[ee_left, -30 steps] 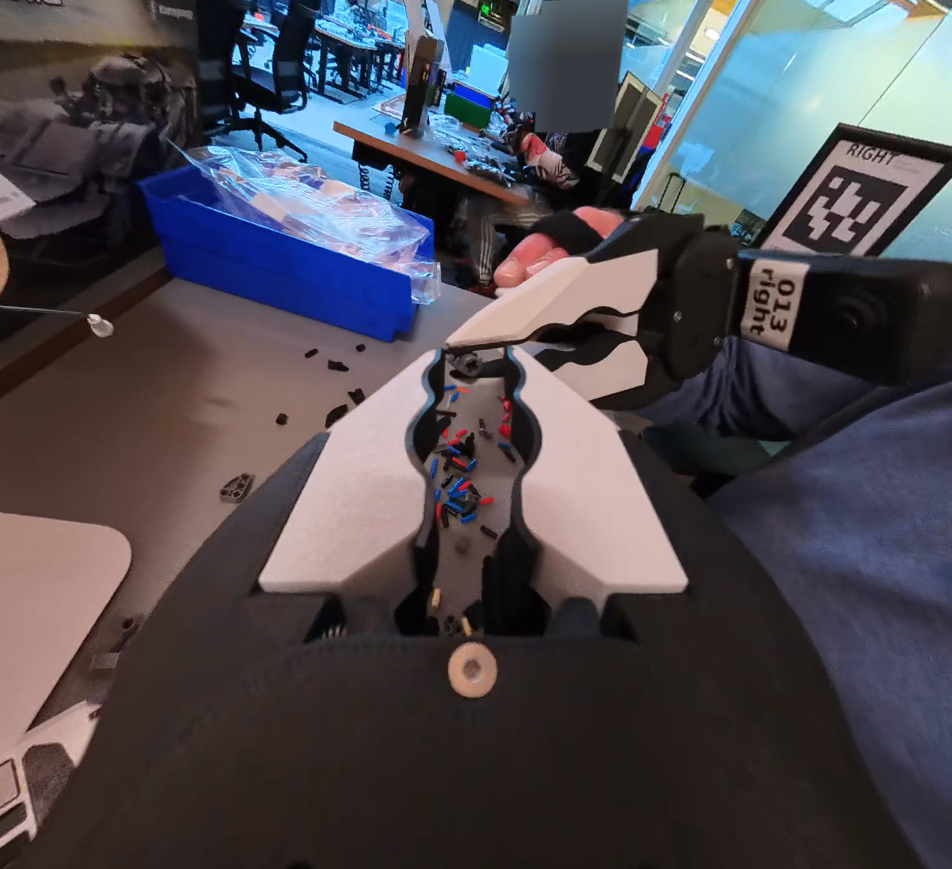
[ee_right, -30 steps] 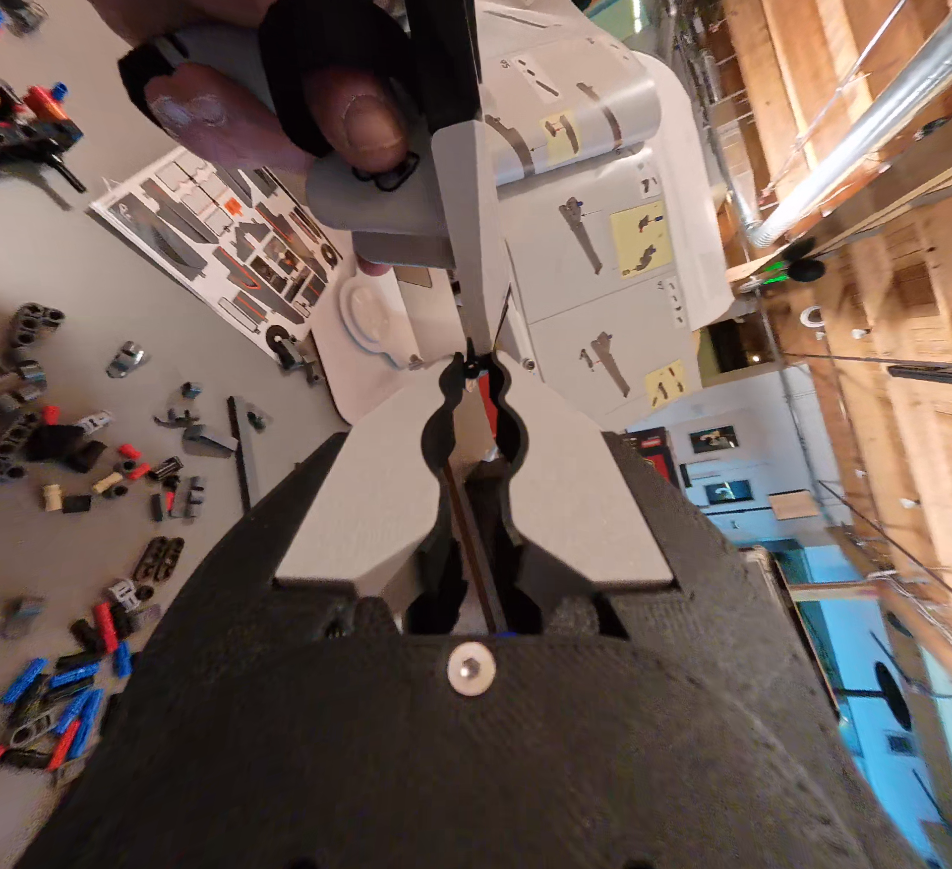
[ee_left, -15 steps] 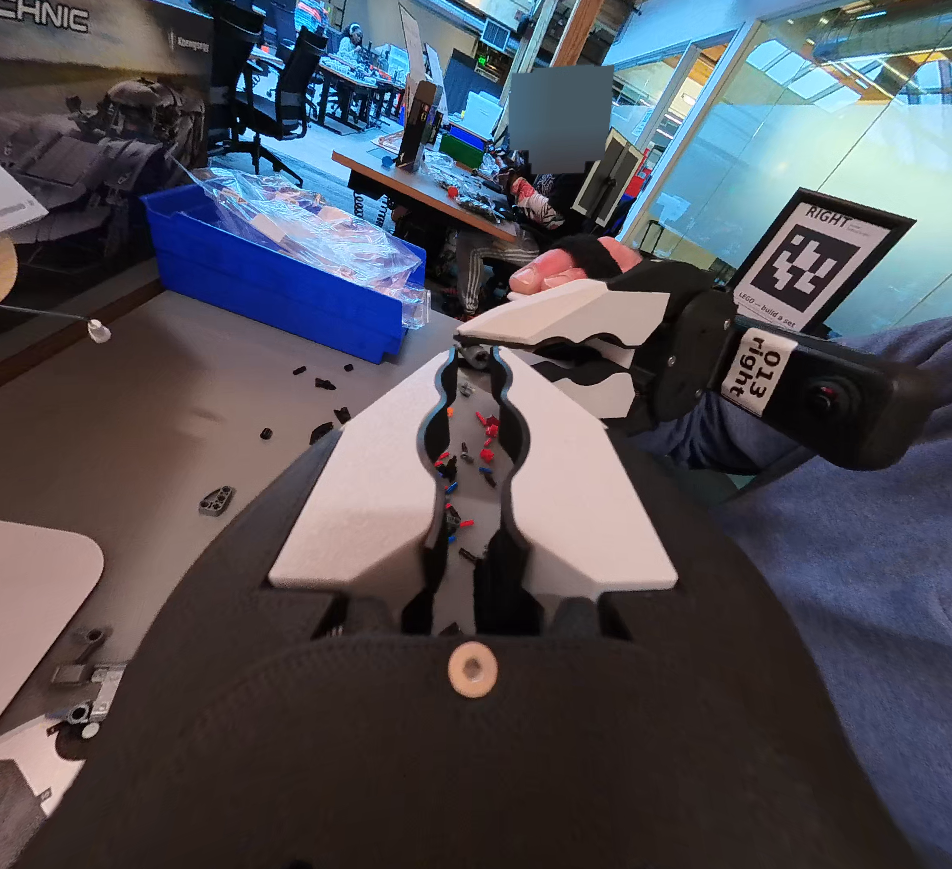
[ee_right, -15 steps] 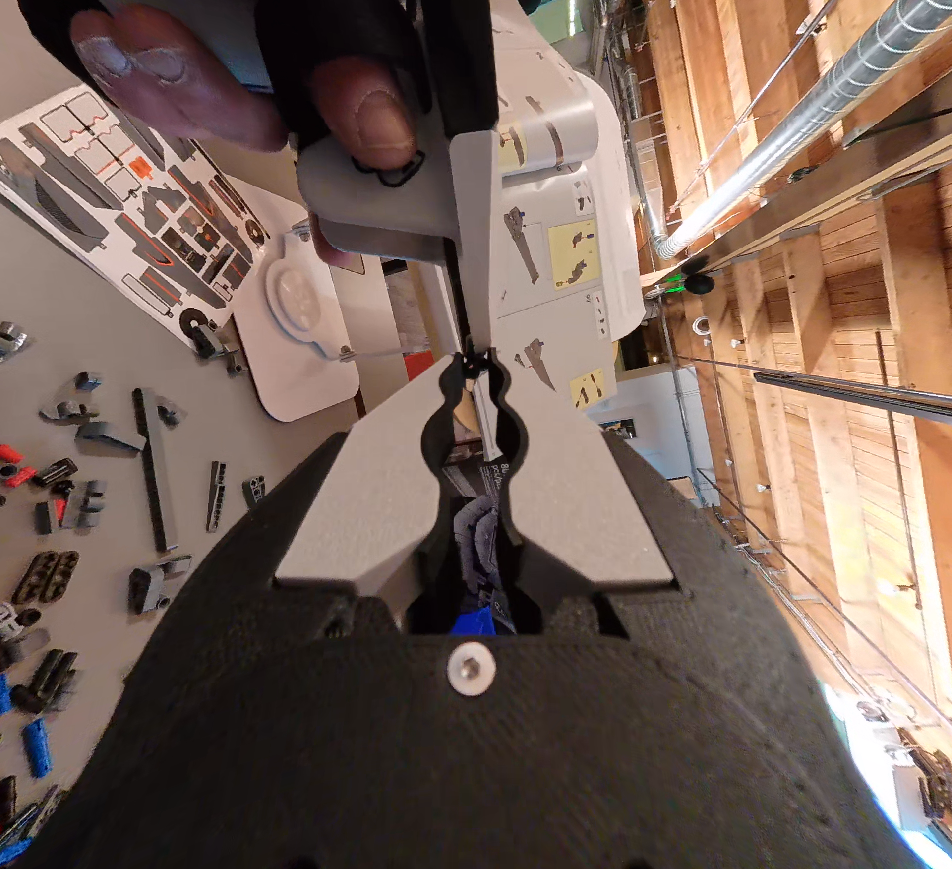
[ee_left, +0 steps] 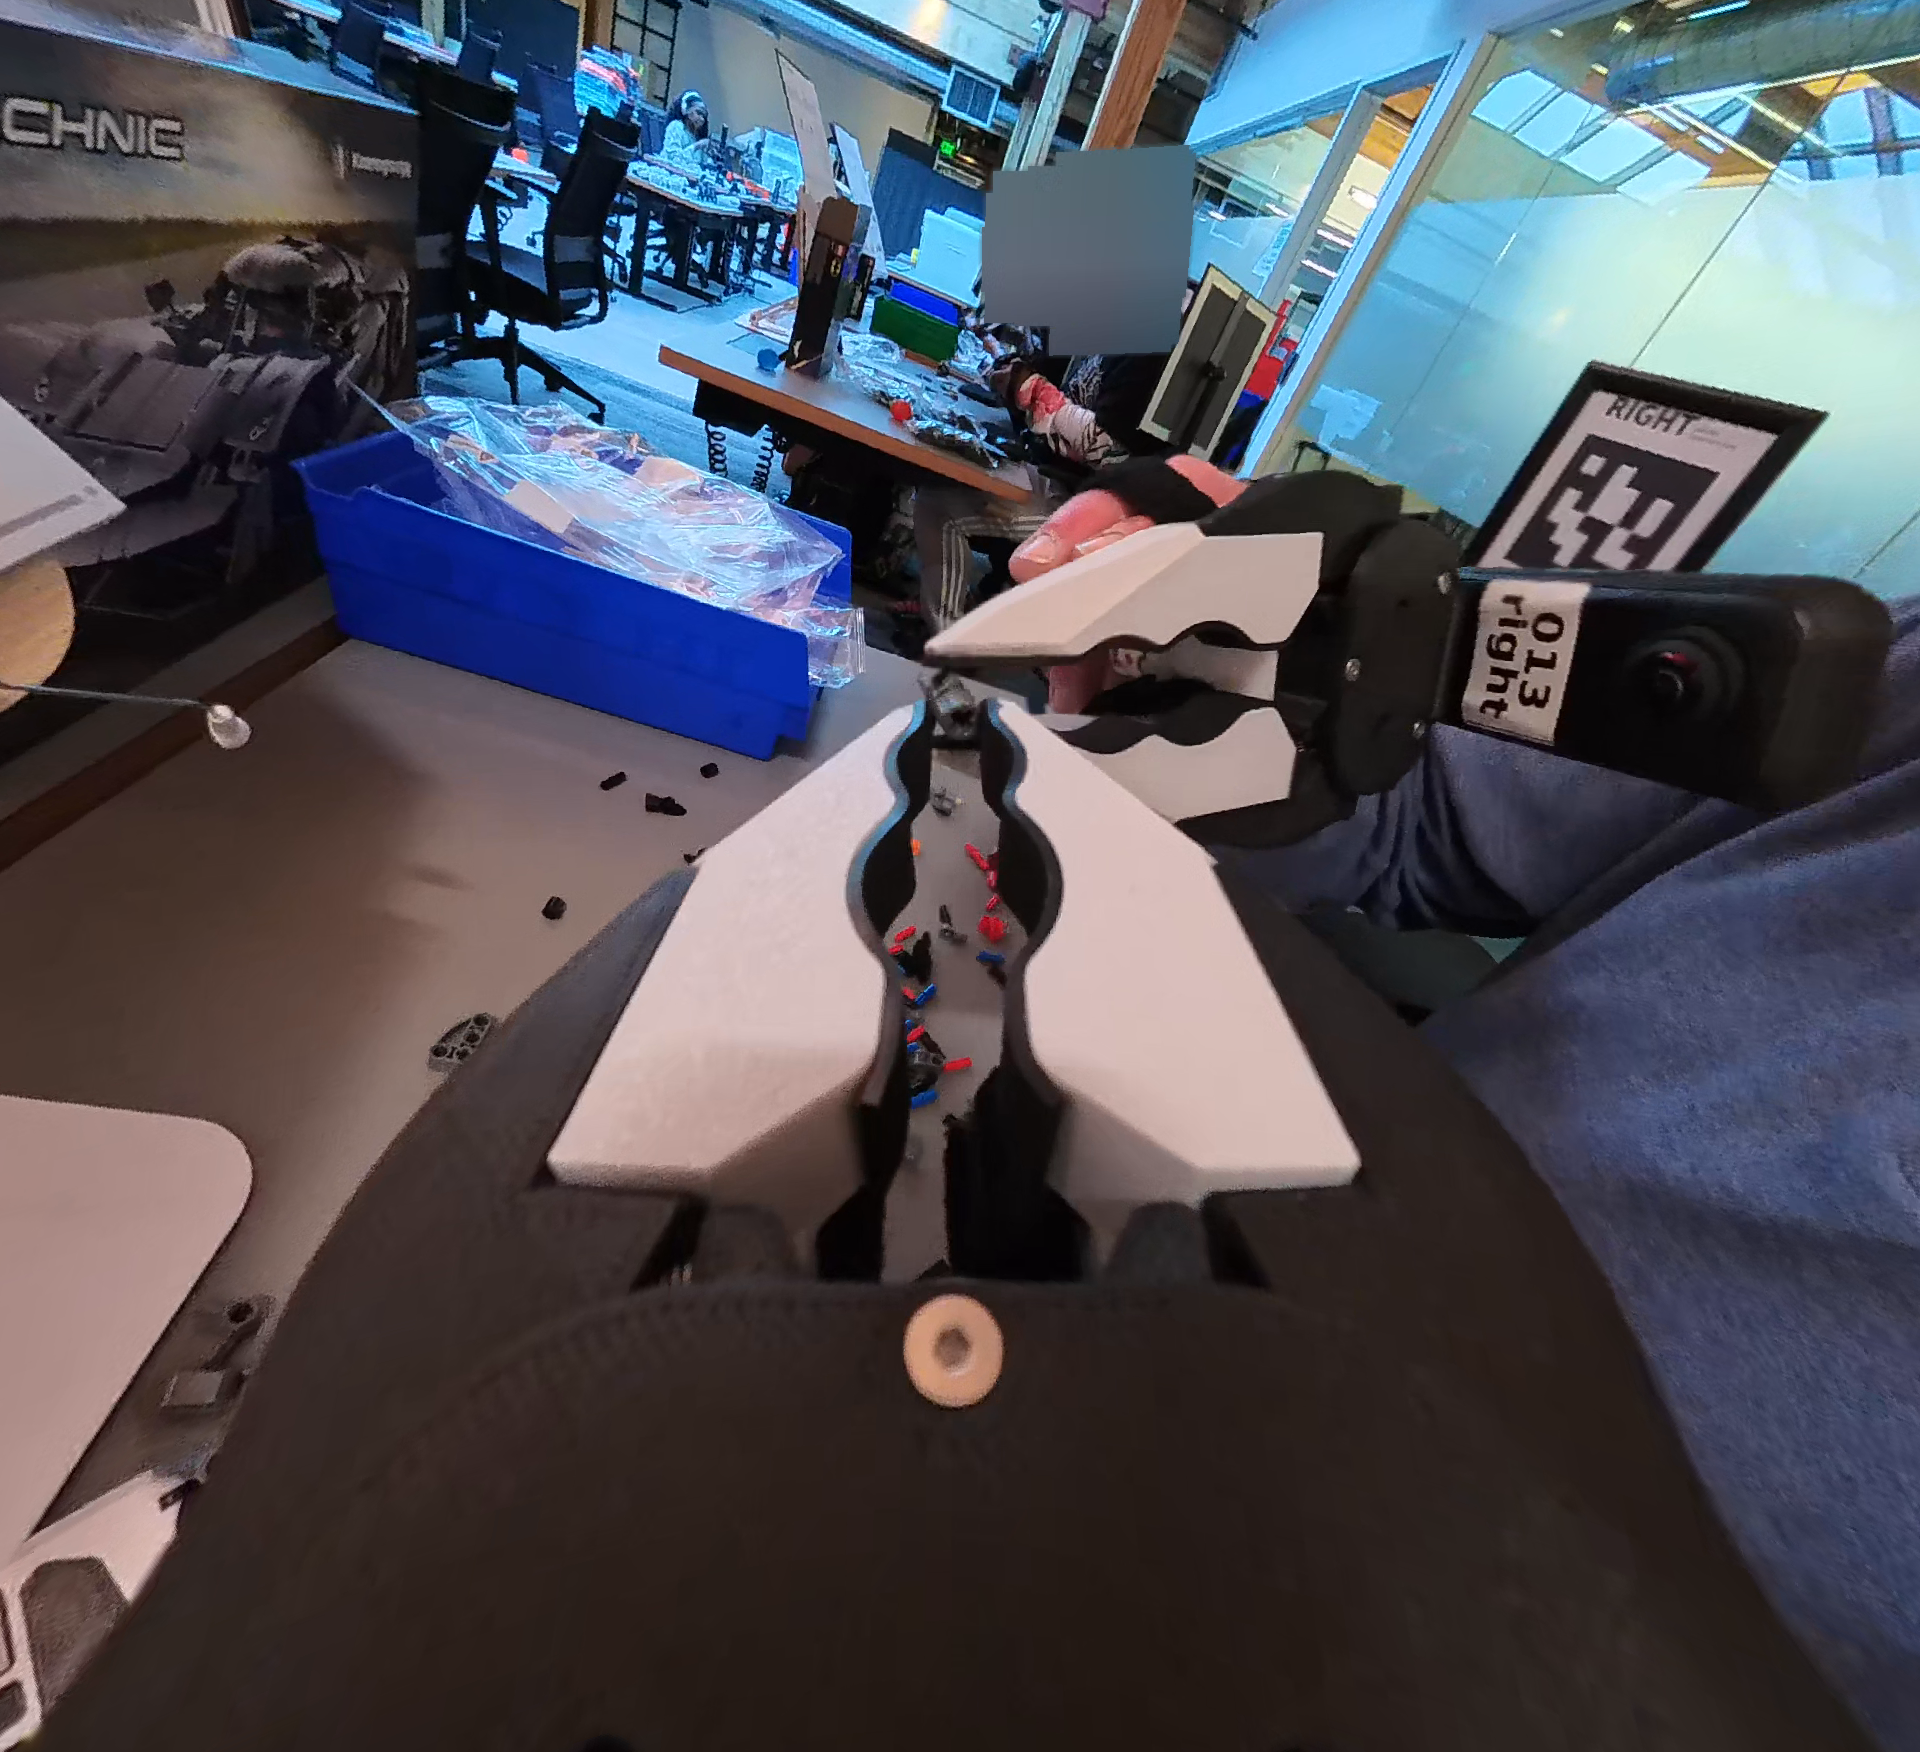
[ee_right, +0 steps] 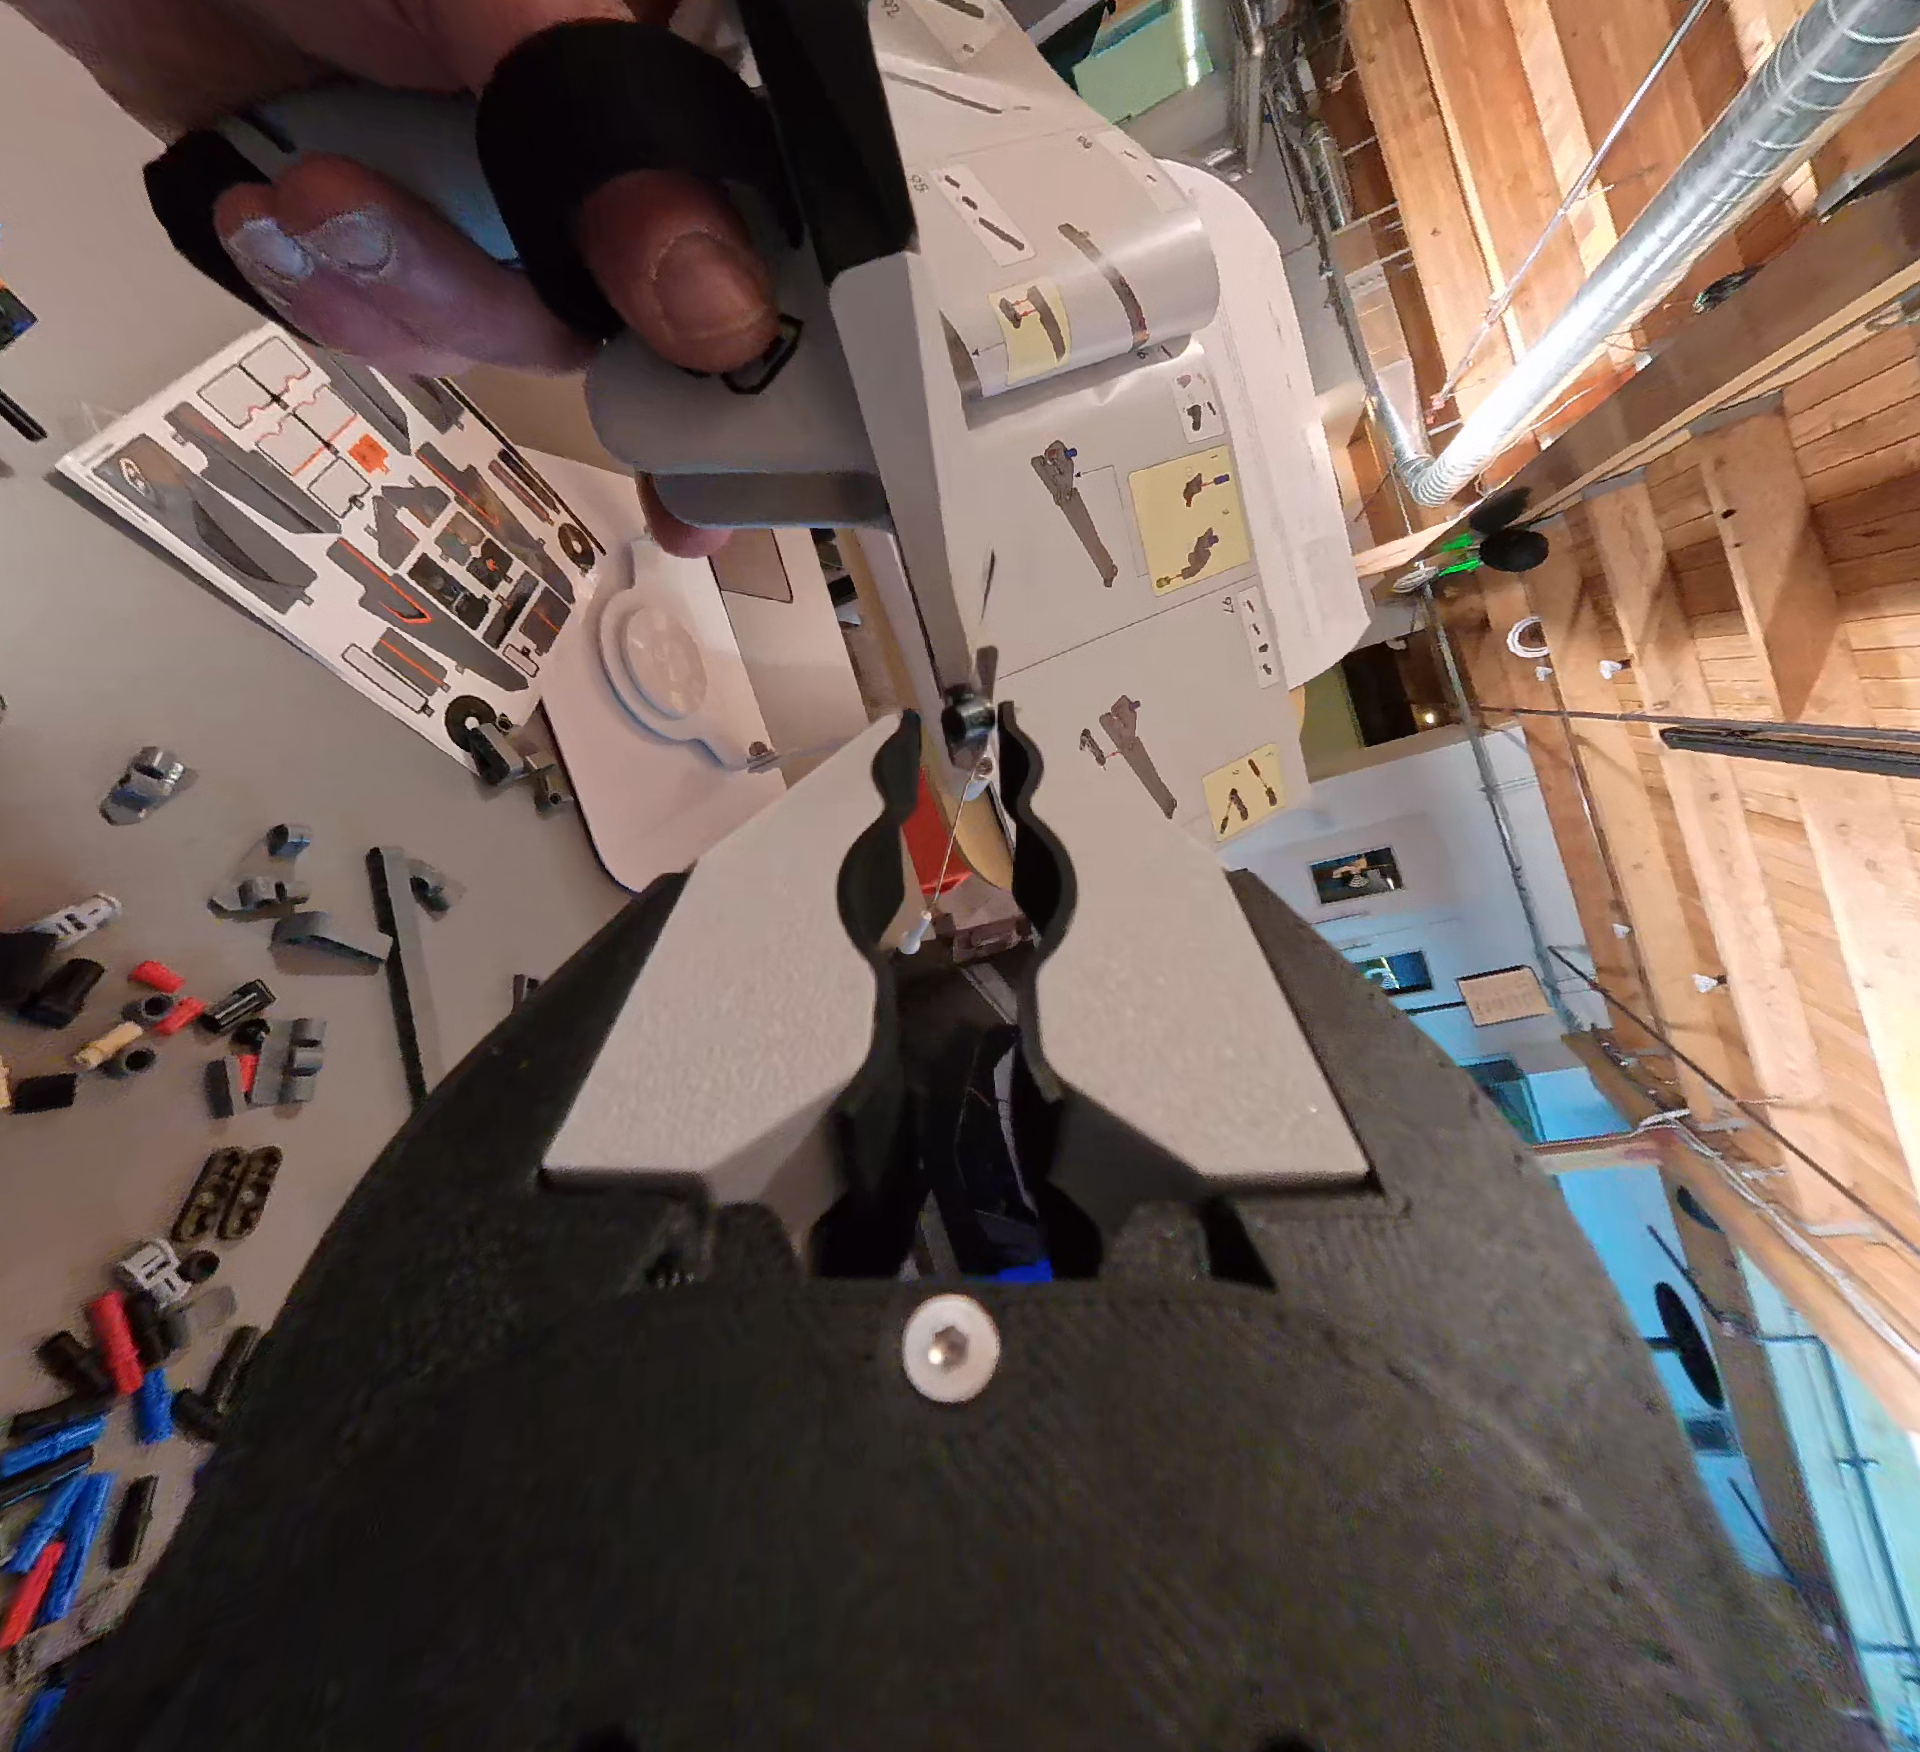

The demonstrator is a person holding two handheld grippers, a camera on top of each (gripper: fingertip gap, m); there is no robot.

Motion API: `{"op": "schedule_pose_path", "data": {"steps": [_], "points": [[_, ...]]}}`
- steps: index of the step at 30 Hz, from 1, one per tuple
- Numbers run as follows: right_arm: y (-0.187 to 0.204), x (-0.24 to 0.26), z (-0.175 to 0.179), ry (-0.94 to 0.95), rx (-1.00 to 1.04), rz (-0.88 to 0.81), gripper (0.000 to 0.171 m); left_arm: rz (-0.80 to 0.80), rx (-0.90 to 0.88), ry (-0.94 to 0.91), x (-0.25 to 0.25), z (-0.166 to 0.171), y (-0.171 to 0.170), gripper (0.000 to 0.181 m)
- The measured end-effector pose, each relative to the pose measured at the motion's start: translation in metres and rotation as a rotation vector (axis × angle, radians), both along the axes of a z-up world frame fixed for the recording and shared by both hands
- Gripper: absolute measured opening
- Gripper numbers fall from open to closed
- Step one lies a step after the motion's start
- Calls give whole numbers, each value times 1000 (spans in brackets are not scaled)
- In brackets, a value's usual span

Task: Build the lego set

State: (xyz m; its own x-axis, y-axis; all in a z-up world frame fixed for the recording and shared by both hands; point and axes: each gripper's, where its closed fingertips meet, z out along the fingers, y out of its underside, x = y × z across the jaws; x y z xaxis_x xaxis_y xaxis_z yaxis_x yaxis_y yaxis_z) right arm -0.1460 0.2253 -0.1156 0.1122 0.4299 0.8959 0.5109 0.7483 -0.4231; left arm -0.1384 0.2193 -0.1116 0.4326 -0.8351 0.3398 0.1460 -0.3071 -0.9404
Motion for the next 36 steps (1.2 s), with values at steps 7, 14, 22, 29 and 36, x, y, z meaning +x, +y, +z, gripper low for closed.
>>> {"op": "schedule_pose_path", "data": {"steps": [7, 14, 22, 29, 36], "points": [[-4, 1, 4, 55, -192, 60, 15, -19, 40, -6, -5, 6, -4, 6], [-8, 1, 3, 29, -209, 80, 16, -46, 45, 50, 1, 1, -8, 6], [-10, 3, -5, 30, -506, 177, 14, -48, 74, 170, 6, -8, -12, 6], [-17, 4, -6, 50, -732, 263, 10, -75, 83, 184, 7, -9, -16, 6], [-18, 27, -28, -40, -777, 212, 16, -133, 40, 307, 5, -27, -24, 6]]}}
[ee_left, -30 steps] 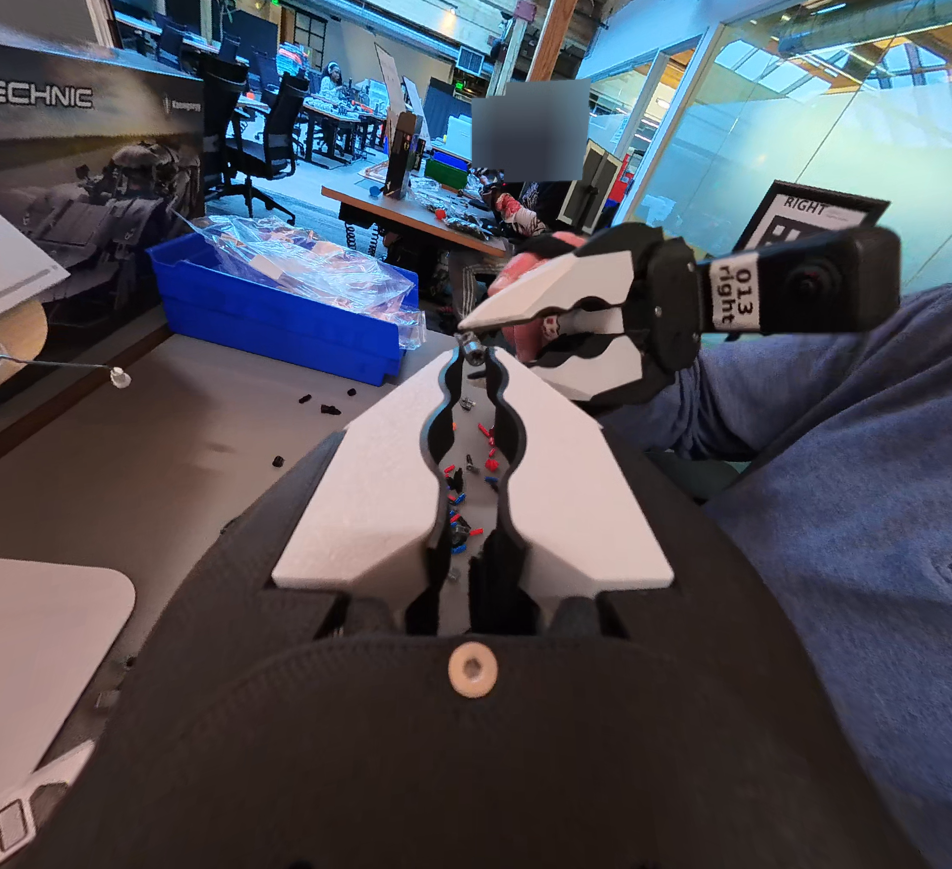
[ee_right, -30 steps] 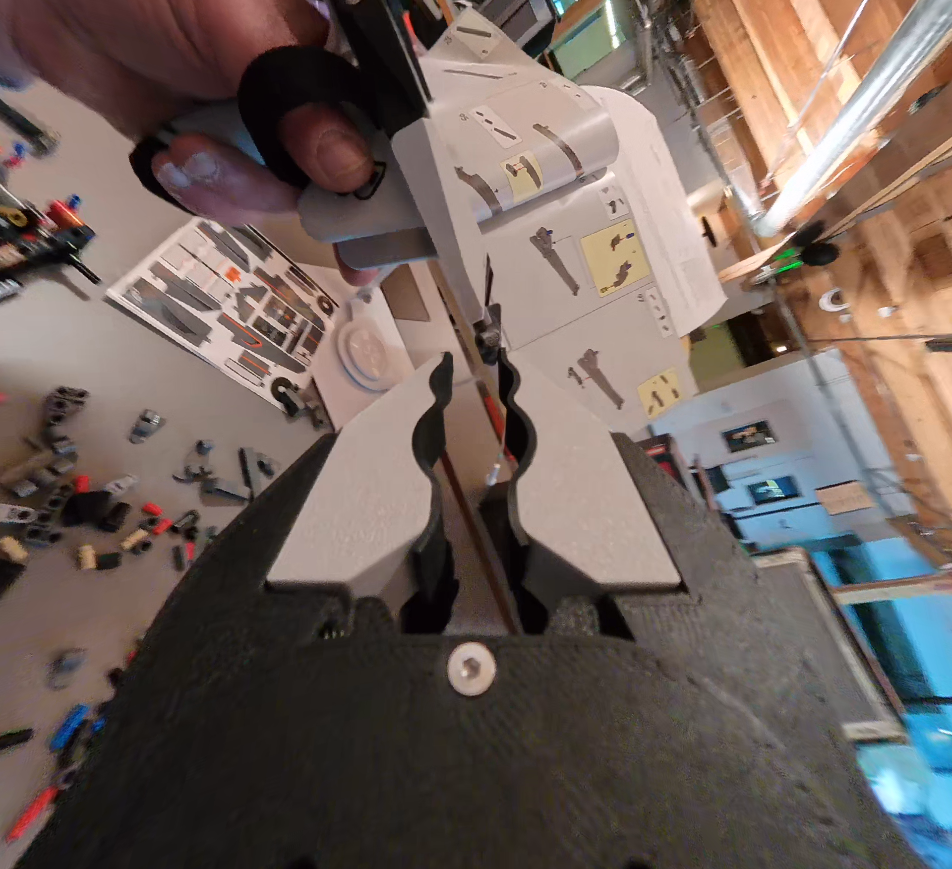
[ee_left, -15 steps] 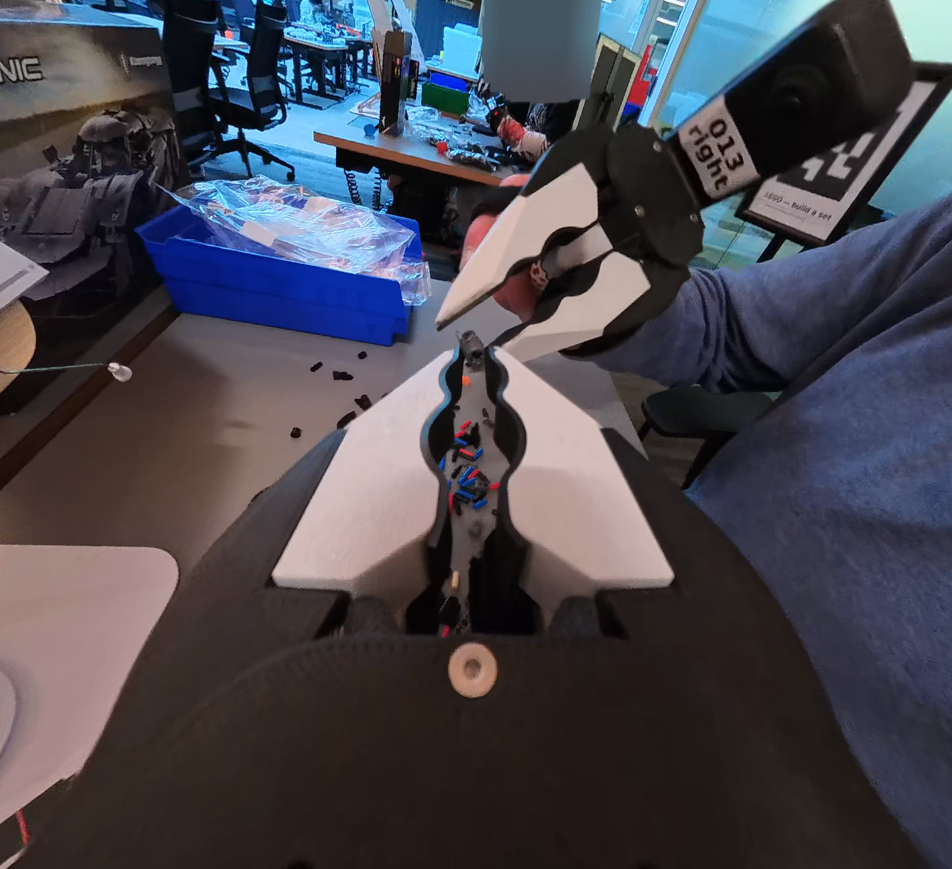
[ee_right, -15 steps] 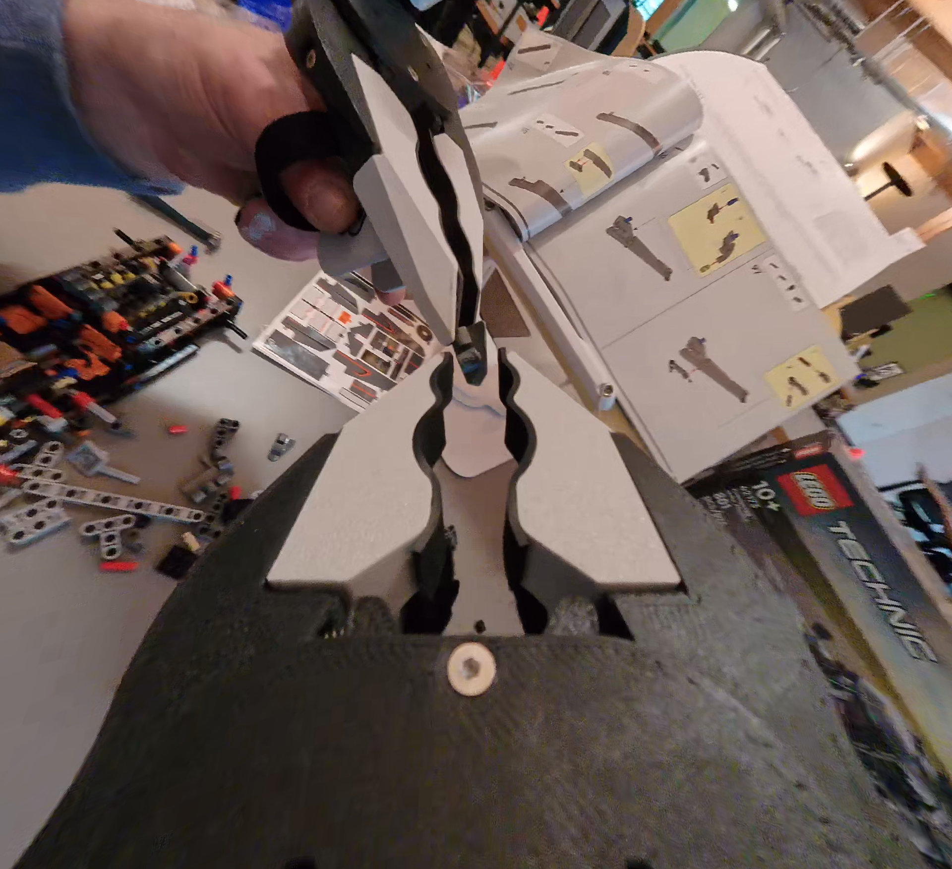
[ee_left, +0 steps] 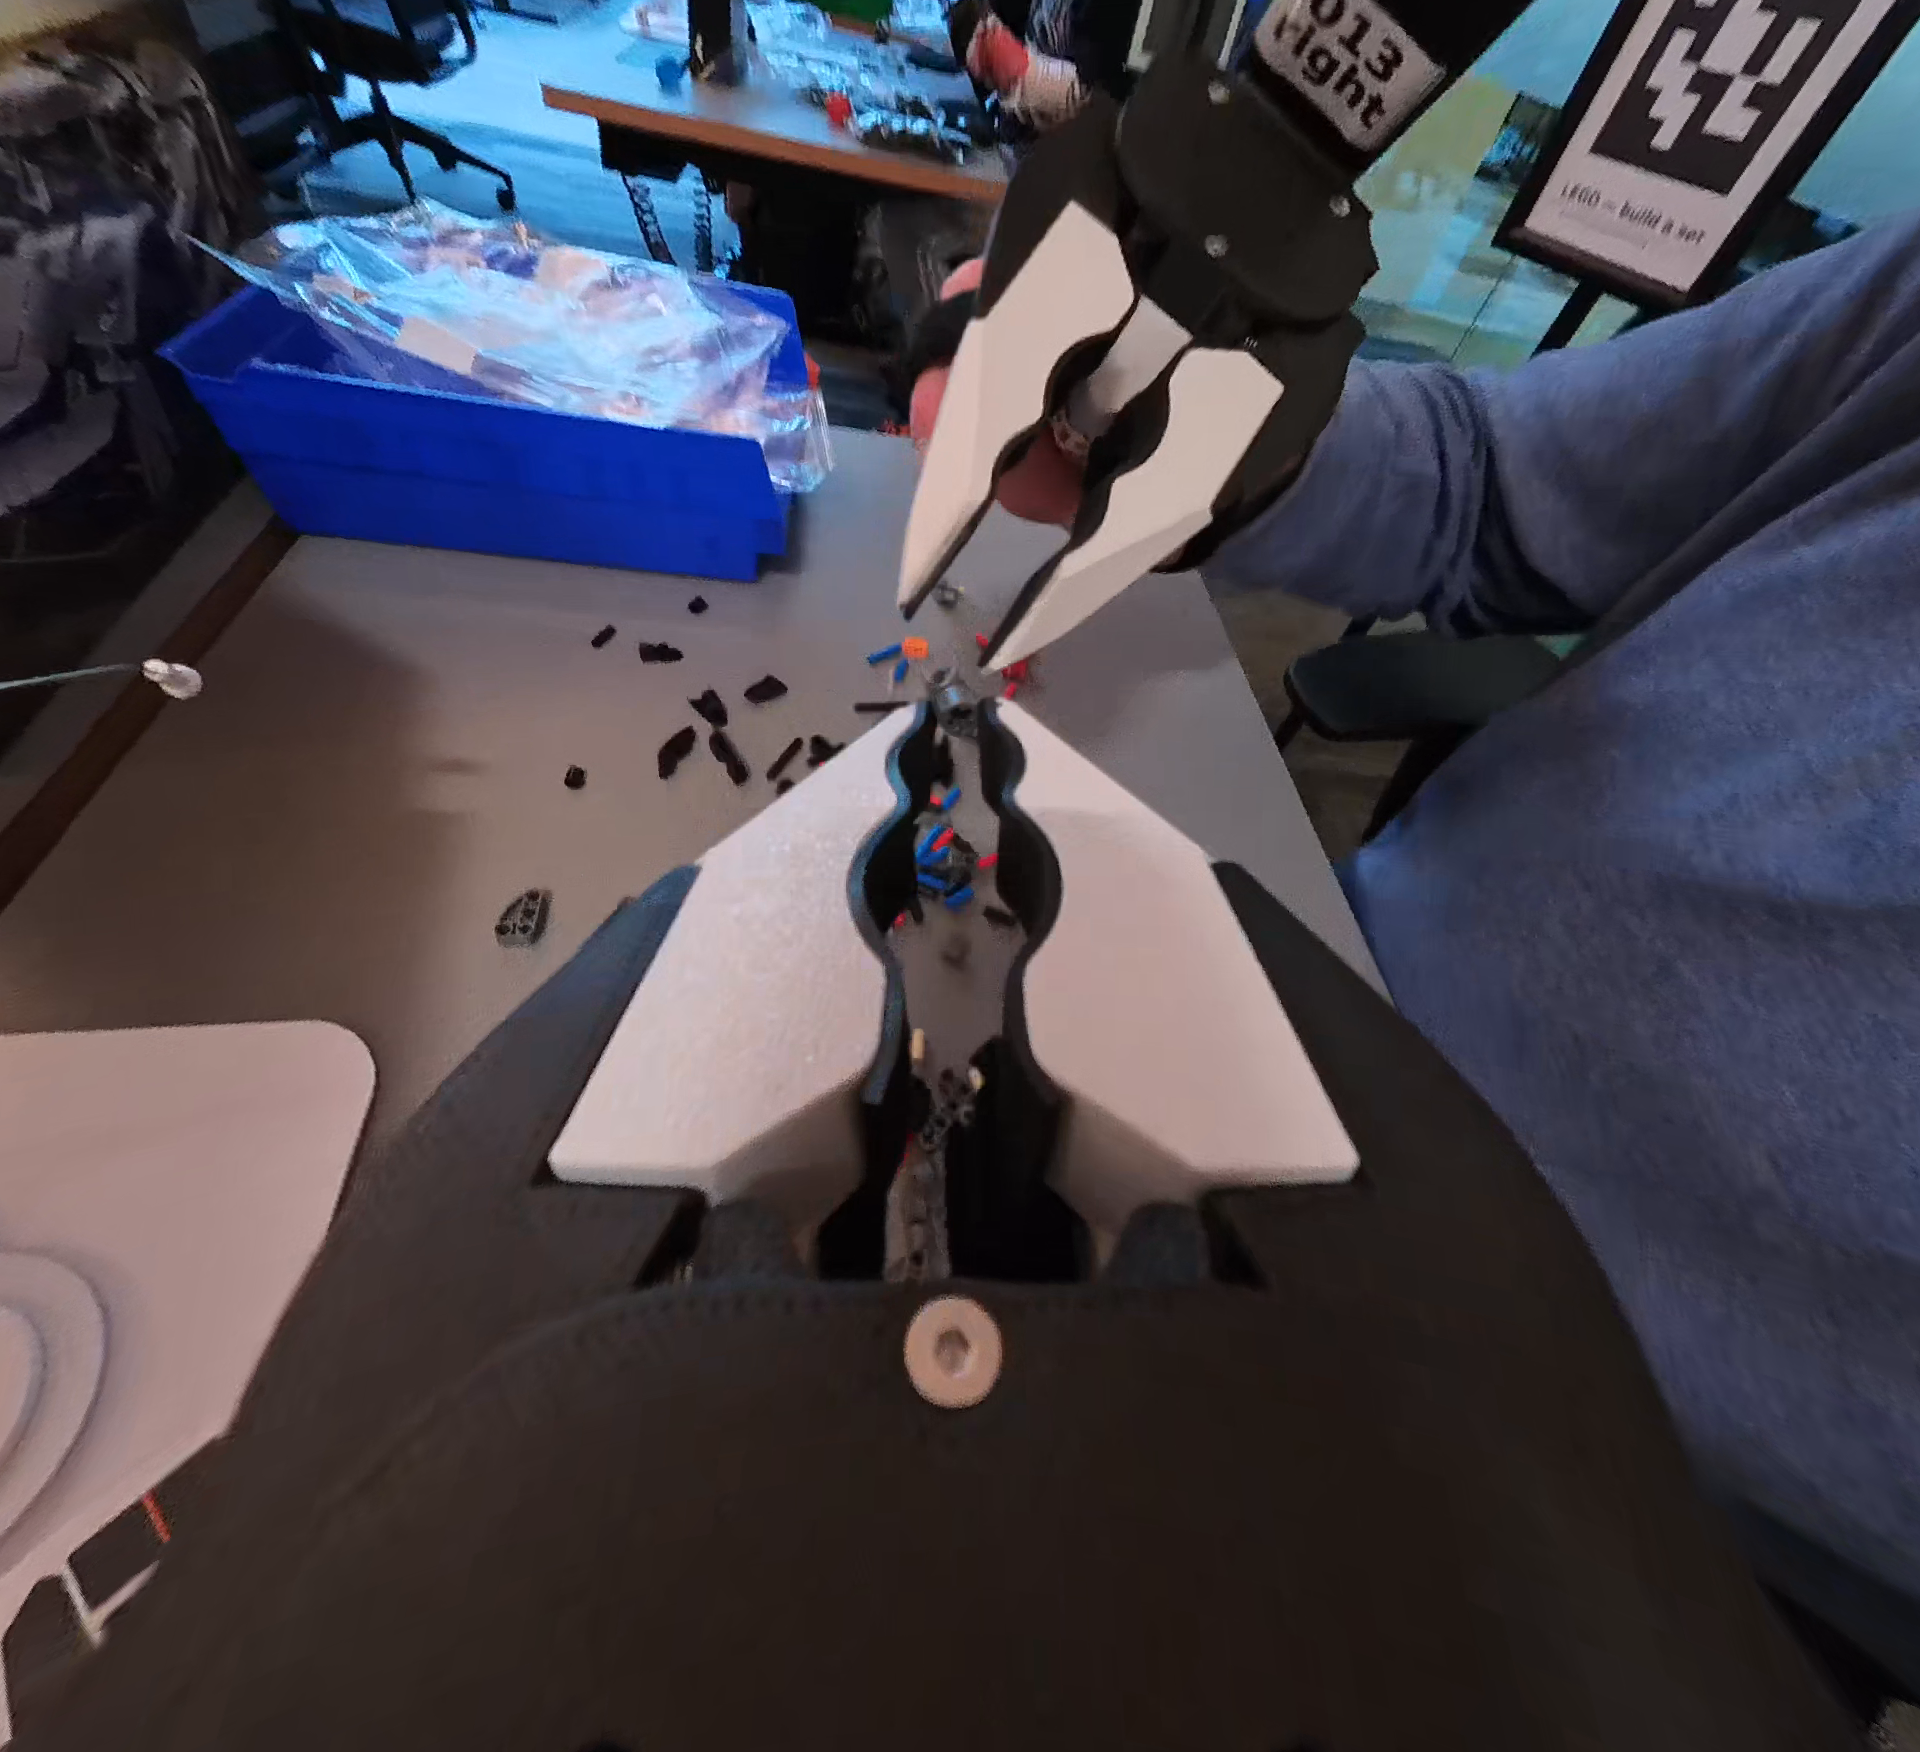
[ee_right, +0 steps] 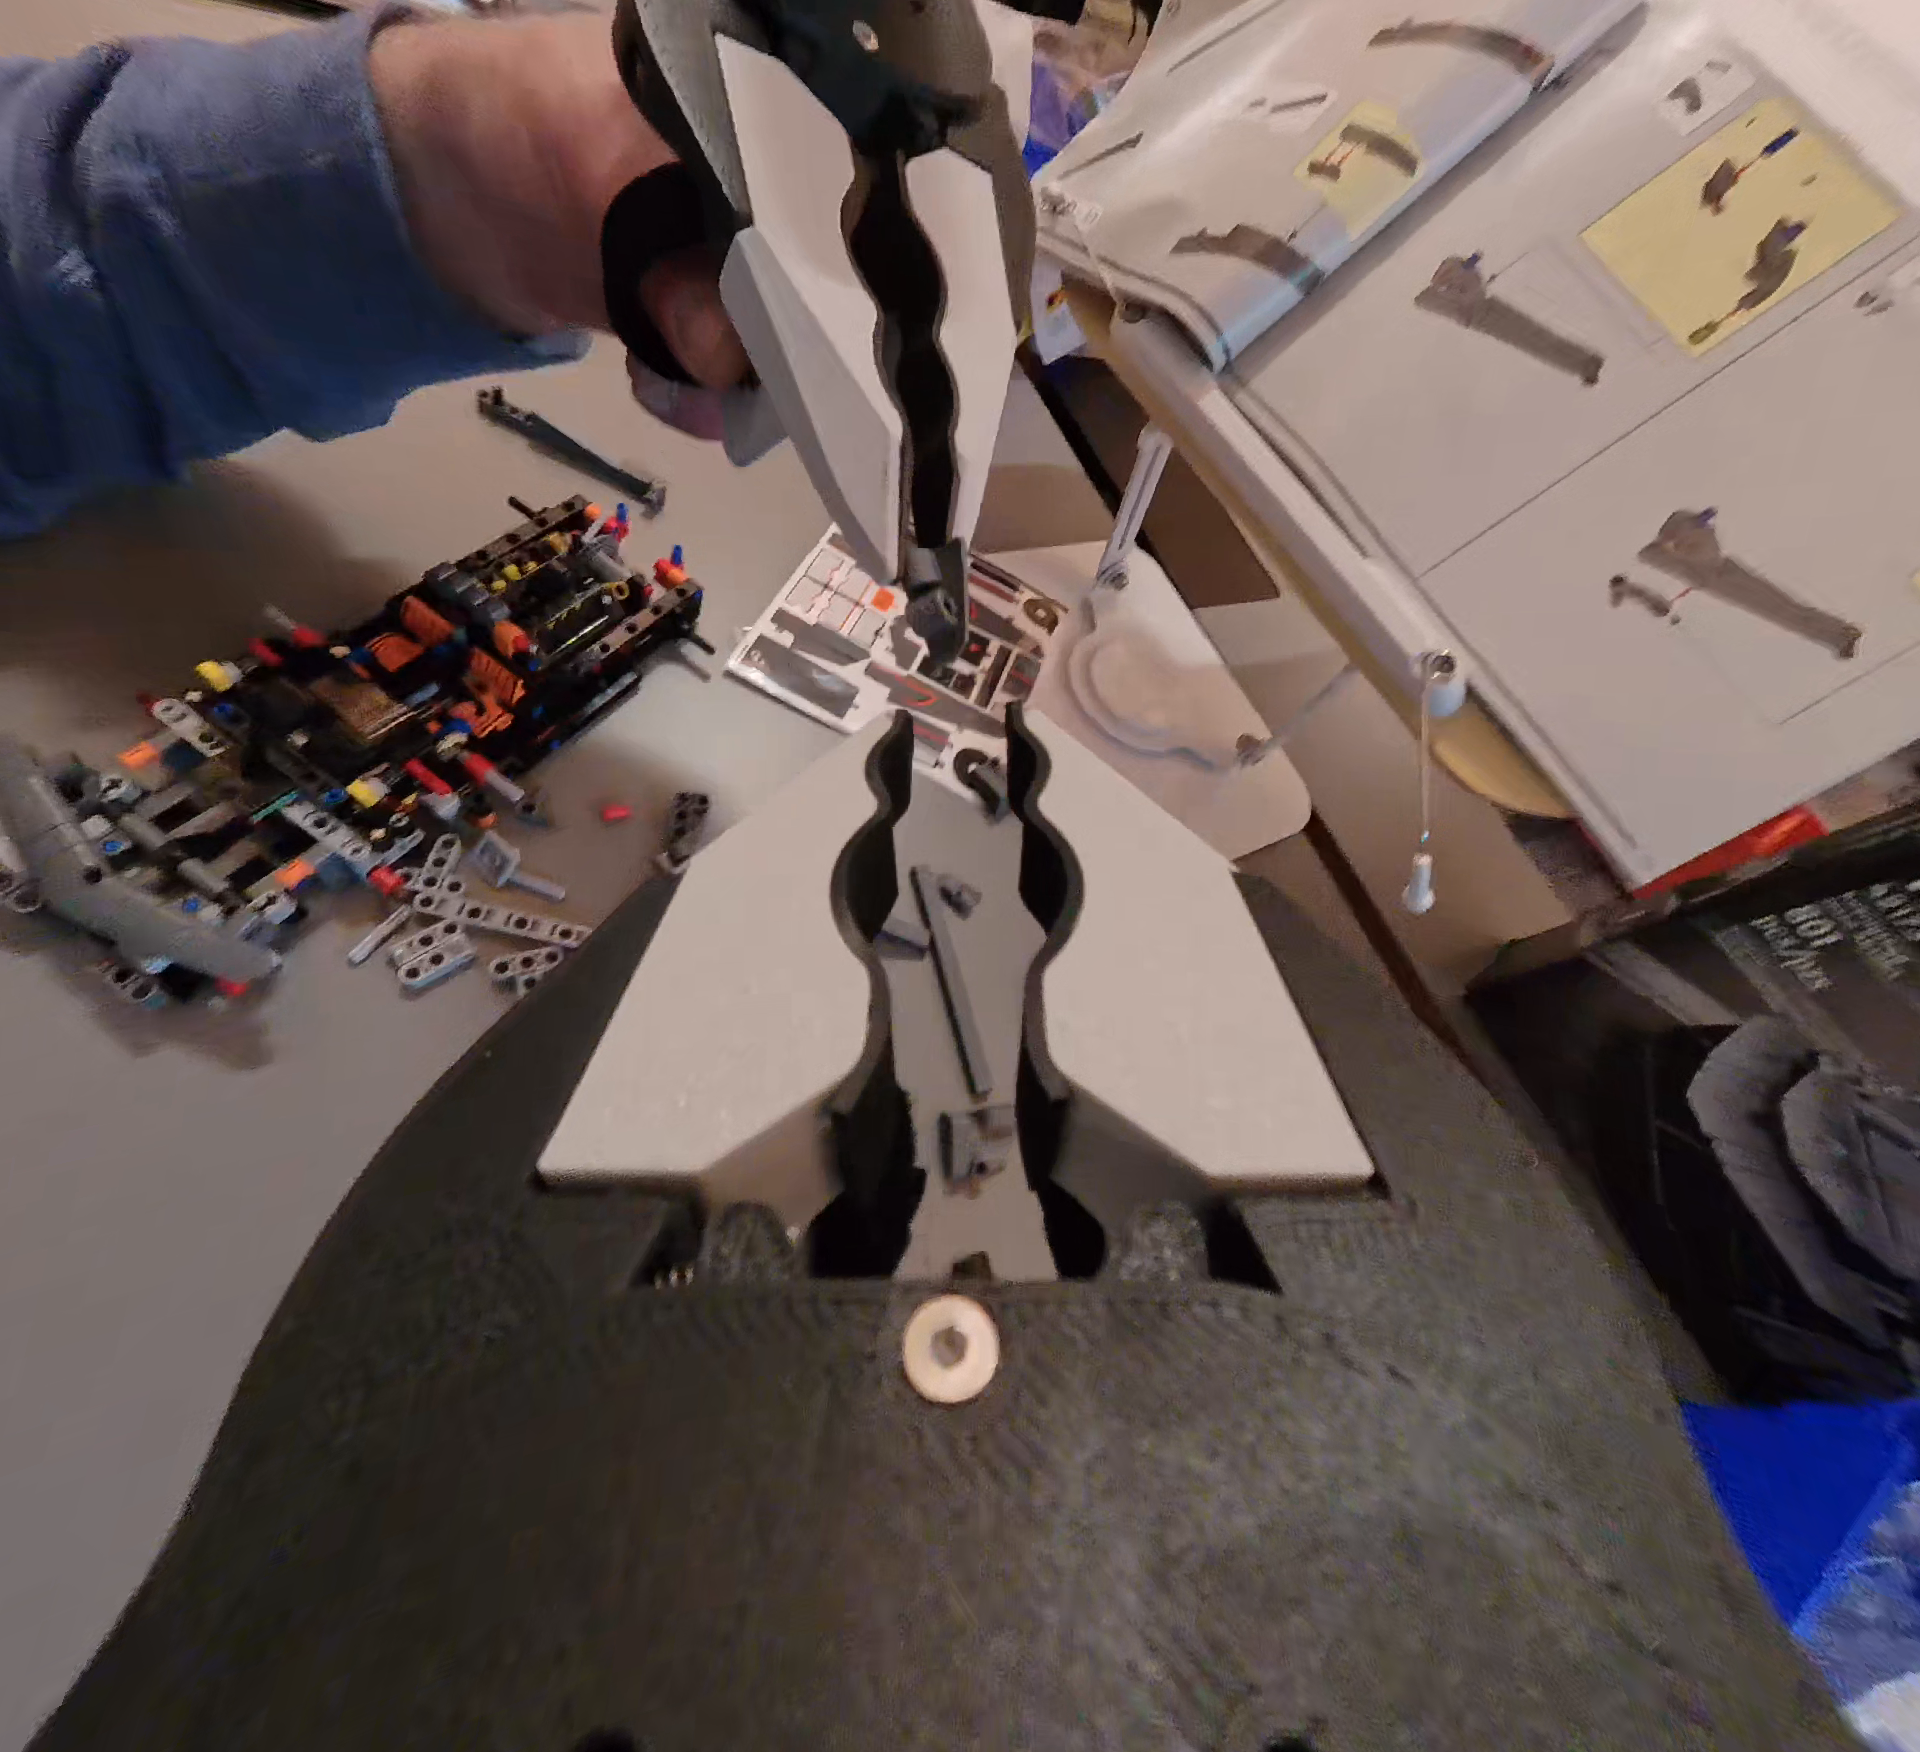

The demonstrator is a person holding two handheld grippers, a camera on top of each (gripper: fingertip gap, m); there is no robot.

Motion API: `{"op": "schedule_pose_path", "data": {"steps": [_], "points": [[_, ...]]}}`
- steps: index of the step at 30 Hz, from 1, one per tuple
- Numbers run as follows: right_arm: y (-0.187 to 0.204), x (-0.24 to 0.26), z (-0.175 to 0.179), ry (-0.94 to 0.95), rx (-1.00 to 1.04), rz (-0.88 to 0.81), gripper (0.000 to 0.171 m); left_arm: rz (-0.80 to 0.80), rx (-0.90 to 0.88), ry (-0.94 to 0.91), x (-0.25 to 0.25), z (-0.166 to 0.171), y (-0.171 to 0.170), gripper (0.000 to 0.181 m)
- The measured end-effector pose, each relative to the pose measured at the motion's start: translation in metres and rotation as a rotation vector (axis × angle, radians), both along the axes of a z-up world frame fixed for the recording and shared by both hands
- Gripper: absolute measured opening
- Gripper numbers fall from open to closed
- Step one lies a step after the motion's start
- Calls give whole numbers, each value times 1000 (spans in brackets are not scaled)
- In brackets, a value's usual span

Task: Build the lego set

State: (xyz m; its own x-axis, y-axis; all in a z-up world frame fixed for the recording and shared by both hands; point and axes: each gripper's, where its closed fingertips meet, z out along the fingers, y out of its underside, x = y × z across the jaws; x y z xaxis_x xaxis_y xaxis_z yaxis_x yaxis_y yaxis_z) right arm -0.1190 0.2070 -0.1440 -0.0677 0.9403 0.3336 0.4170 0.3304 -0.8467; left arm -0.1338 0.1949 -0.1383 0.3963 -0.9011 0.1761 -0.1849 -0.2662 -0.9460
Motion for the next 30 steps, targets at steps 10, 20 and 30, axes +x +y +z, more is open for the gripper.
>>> {"op": "schedule_pose_path", "data": {"steps": [10, 20, 30], "points": [[-5, 15, -22, -20, -202, 2, 19, -86, -53, 79, 21, -25, -9, 6], [-4, 49, -63, -127, -252, -35, 16, -361, -340, 579, 67, -174, -55, 7], [21, 14, -106, -213, -296, -73, 17, -309, -396, 664, 44, -187, -49, 22]]}}
